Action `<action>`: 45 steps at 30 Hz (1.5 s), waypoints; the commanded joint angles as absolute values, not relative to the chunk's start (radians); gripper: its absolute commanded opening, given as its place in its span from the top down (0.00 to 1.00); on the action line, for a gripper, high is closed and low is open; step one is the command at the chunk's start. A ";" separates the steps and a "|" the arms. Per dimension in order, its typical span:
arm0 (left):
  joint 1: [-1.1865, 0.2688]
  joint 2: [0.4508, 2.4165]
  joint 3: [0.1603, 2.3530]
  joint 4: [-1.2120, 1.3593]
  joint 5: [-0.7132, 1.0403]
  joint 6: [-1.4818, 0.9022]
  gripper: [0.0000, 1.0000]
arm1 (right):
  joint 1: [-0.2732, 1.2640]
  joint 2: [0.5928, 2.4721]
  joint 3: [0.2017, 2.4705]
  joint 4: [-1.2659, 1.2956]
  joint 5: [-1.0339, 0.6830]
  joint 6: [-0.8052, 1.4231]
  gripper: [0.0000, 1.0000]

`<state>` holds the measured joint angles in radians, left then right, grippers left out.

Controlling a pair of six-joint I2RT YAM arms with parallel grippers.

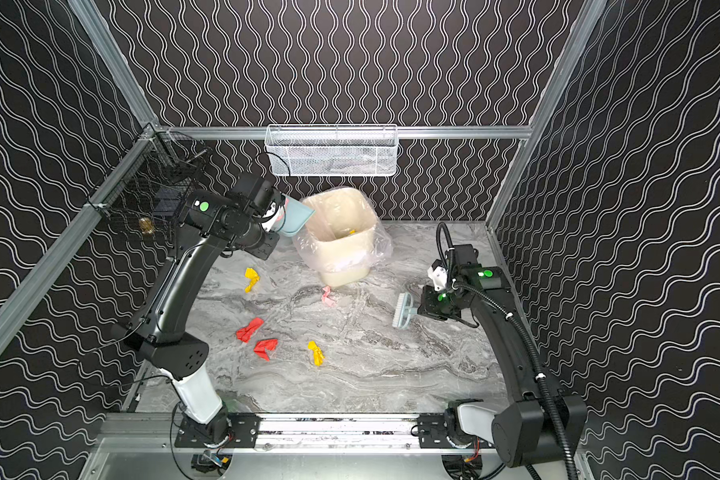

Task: Sweep away the paper scraps from the table
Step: 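Tip the dustpan over the bagged bin with the left gripper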

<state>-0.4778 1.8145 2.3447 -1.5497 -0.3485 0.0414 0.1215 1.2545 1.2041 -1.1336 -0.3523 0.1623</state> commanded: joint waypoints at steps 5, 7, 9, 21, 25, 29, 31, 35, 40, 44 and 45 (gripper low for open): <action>-0.553 1.891 2.395 -1.598 -0.539 0.078 1.00 | 0.121 1.250 1.180 -1.124 -0.364 0.169 1.00; -0.581 1.913 2.402 -1.606 -0.573 0.080 1.00 | 0.121 1.249 1.176 -1.124 -0.364 0.170 1.00; -0.602 1.926 2.407 -1.608 -0.610 0.089 1.00 | 0.121 1.245 1.168 -1.122 -0.364 0.172 1.00; -0.713 1.968 2.410 -1.608 -0.860 0.148 1.00 | 0.123 1.232 1.131 -1.102 -0.400 0.186 1.00; -0.742 1.984 2.403 -1.605 -0.928 0.169 1.00 | 0.123 1.230 1.121 -1.094 -0.410 0.187 1.00; -0.781 2.009 2.421 -1.602 -1.019 0.192 1.00 | 0.123 1.227 1.112 -1.088 -0.417 0.187 1.00; -0.796 2.022 2.427 -1.589 -1.064 0.218 1.00 | 0.124 1.226 1.105 -1.082 -0.420 0.186 1.00; -0.826 2.041 2.408 -1.564 -1.161 0.279 1.00 | 0.124 1.224 1.094 -1.073 -0.425 0.187 1.00; -0.842 2.058 2.381 -1.527 -1.255 0.357 1.00 | 0.127 1.221 1.084 -1.067 -0.427 0.187 1.00; -0.844 2.062 2.356 -1.512 -1.279 0.383 1.00 | 0.130 1.217 1.073 -1.062 -0.429 0.189 1.00; -0.845 2.062 2.357 -1.510 -1.277 0.385 1.00 | 0.129 1.216 1.071 -1.062 -0.430 0.189 1.00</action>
